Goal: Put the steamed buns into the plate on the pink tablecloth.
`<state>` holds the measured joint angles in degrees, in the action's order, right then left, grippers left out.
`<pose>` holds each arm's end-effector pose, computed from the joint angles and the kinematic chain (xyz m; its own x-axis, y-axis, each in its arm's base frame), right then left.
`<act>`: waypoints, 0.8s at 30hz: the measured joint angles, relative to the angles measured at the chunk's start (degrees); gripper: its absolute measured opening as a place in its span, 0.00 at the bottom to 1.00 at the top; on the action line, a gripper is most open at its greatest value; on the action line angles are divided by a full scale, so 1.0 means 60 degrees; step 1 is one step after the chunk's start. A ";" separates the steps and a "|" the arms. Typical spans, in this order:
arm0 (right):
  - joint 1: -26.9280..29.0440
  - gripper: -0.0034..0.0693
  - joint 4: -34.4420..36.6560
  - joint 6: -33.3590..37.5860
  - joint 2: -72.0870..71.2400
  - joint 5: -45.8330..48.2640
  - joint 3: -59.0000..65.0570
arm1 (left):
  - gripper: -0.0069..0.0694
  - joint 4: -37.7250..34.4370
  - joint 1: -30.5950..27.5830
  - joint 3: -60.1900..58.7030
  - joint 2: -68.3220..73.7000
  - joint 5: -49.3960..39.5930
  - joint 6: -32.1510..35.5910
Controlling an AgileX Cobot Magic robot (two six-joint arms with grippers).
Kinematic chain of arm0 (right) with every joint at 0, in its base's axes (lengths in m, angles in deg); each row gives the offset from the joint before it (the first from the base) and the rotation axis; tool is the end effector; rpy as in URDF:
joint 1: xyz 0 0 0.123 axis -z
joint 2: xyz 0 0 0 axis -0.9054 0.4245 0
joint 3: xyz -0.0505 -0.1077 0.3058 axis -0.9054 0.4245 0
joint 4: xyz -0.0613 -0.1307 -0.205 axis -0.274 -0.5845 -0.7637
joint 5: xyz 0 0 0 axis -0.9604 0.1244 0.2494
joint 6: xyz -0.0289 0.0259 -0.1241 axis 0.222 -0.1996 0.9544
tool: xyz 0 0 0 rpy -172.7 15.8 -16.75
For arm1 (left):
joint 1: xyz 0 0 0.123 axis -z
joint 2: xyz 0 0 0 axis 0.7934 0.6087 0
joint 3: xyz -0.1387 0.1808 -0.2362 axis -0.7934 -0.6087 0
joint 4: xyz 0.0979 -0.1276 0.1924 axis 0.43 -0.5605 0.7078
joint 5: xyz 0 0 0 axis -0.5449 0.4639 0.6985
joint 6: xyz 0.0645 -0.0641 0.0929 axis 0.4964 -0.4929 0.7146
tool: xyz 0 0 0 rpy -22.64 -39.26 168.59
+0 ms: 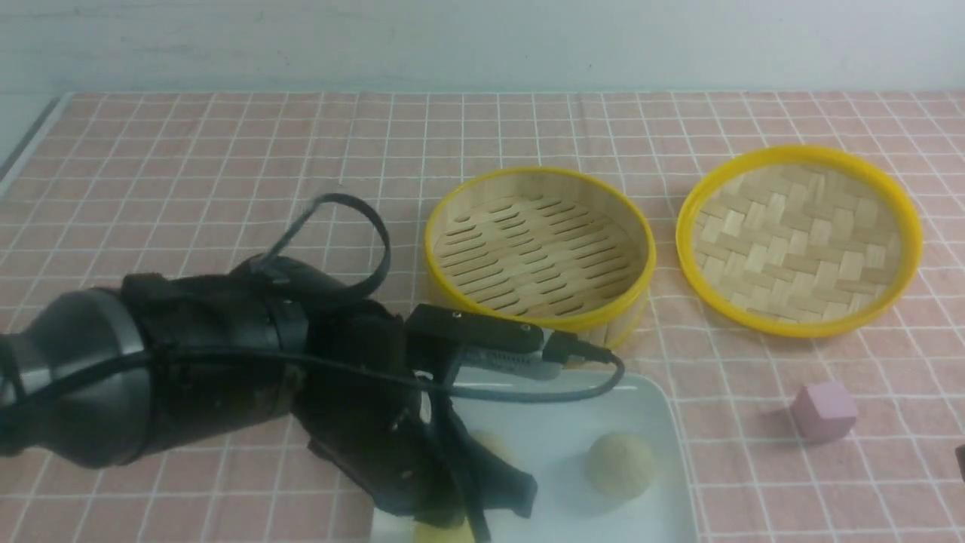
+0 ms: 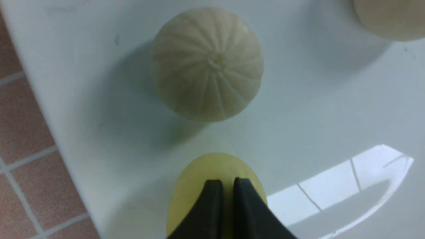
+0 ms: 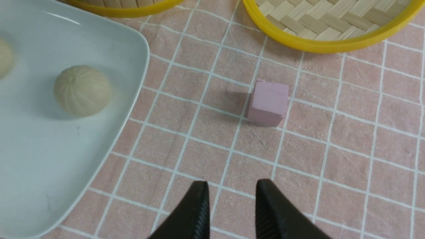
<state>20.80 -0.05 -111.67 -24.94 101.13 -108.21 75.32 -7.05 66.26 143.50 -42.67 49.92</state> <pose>0.0954 0.0362 0.2928 -0.6610 -0.2583 -0.7046 -0.3361 0.9414 -0.0298 0.2128 -0.2280 0.2127 -0.8867 0.3489 -0.3033 0.4156 0.8890 -0.1924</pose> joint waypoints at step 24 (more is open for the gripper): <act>0.0000 0.04 0.1979 0.1485 -0.4371 -0.3327 0.1978 | 0.65 0.1443 0.0000 0.0212 -0.0243 -0.0087 -0.0827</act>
<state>20.80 11.83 -102.76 -51.16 81.17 -96.34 83.98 -7.05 67.53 142.05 -43.19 44.96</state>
